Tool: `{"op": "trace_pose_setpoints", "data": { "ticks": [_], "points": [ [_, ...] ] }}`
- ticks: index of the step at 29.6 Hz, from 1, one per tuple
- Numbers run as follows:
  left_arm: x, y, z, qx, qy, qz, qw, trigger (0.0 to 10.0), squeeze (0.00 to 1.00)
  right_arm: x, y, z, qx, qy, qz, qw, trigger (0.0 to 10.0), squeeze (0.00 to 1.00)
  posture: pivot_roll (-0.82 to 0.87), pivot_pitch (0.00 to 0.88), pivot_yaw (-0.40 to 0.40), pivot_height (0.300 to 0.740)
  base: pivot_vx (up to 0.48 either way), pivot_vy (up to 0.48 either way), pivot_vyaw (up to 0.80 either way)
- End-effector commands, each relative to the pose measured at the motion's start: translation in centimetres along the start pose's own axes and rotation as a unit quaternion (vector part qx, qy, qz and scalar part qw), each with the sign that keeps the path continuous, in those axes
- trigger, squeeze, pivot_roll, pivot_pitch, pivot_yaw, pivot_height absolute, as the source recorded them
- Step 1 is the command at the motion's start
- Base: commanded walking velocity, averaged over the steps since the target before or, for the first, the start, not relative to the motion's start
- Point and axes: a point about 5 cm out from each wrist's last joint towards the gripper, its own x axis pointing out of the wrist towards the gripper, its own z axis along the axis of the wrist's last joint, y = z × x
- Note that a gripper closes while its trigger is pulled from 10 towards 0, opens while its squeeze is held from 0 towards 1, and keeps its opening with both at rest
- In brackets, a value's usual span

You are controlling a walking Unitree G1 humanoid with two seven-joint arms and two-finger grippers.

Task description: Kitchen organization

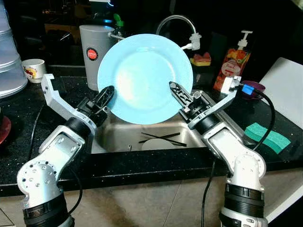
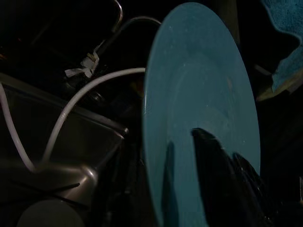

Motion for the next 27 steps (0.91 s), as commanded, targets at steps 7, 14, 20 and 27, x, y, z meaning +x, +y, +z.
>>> {"op": "trace_pose_setpoints", "data": {
  "ticks": [7,14,20,27],
  "points": [
    [-1.3,4.1,1.8,-0.022,-0.072,0.124,0.989,10.0,0.0,-0.1,-3.1,2.8,-0.064,-0.084,-0.138,0.985,10.0,0.0,0.08,0.088,-0.1,0.74,0.0,0.0,0.0],
    [-1.9,5.7,1.9,-0.029,-0.076,0.165,0.983,10.0,0.0,-0.3,-7.5,2.7,-0.141,-0.062,-0.296,0.943,10.0,0.0,0.08,0.084,-0.104,0.74,0.0,0.0,0.0],
    [-1.3,5.1,0.7,0.008,-0.046,0.157,0.986,10.0,0.0,0.9,-9.0,0.0,-0.188,0.016,-0.323,0.927,10.0,0.0,0.09,0.076,-0.112,0.74,0.0,0.0,0.0],
    [-0.8,5.0,0.3,0.031,-0.04,0.16,0.986,10.0,0.0,1.8,-9.6,-2.1,-0.18,0.013,-0.312,0.933,10.0,1.0,0.1,0.072,-0.116,0.74,0.0,0.0,0.0]
  ]
}}
